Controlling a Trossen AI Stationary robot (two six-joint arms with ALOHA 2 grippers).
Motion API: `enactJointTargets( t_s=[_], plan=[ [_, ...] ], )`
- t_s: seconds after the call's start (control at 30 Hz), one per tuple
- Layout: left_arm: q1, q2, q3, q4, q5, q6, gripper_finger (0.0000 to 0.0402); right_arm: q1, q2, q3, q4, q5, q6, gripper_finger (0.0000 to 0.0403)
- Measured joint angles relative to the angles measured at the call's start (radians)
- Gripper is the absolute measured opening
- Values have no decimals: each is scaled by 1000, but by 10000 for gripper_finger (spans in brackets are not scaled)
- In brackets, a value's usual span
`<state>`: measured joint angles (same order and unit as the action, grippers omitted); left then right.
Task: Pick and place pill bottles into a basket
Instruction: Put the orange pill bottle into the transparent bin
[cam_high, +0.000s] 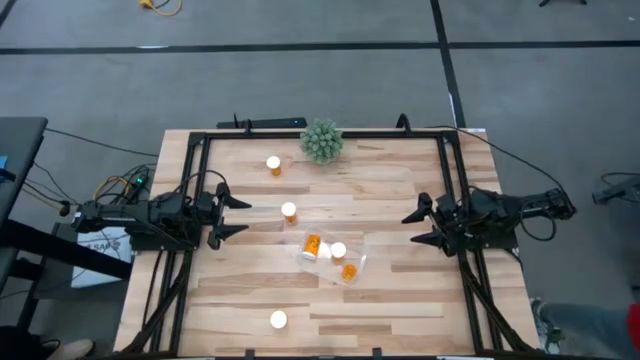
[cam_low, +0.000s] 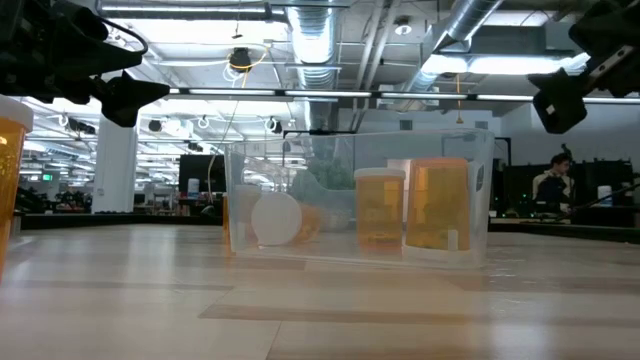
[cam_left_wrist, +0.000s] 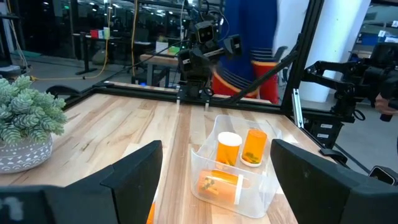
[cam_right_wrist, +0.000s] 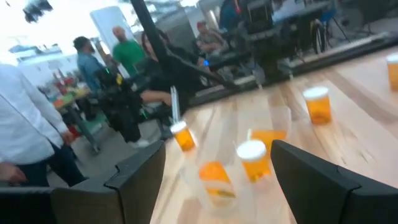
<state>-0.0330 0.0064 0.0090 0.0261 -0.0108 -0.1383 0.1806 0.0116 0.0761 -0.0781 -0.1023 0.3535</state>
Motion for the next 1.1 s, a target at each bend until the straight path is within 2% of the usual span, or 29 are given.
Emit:
enactJointTargets(
  t_s=[0.17, 0.27, 0.5, 1.1],
  plan=[
    [0, 0, 0, 0, 0, 0, 290, 0, 0, -6, 37, 26, 6, 286],
    [0, 0, 0, 0, 0, 1, 290, 0, -11, -63, 126, 24, 52, 286],
    [0, 0, 0, 0, 0, 1, 290, -5, -10, -68, 162, 26, 42, 286],
    [0, 0, 0, 0, 0, 0, 290, -6, 20, -68, 98, 27, 4, 285]
  ],
)
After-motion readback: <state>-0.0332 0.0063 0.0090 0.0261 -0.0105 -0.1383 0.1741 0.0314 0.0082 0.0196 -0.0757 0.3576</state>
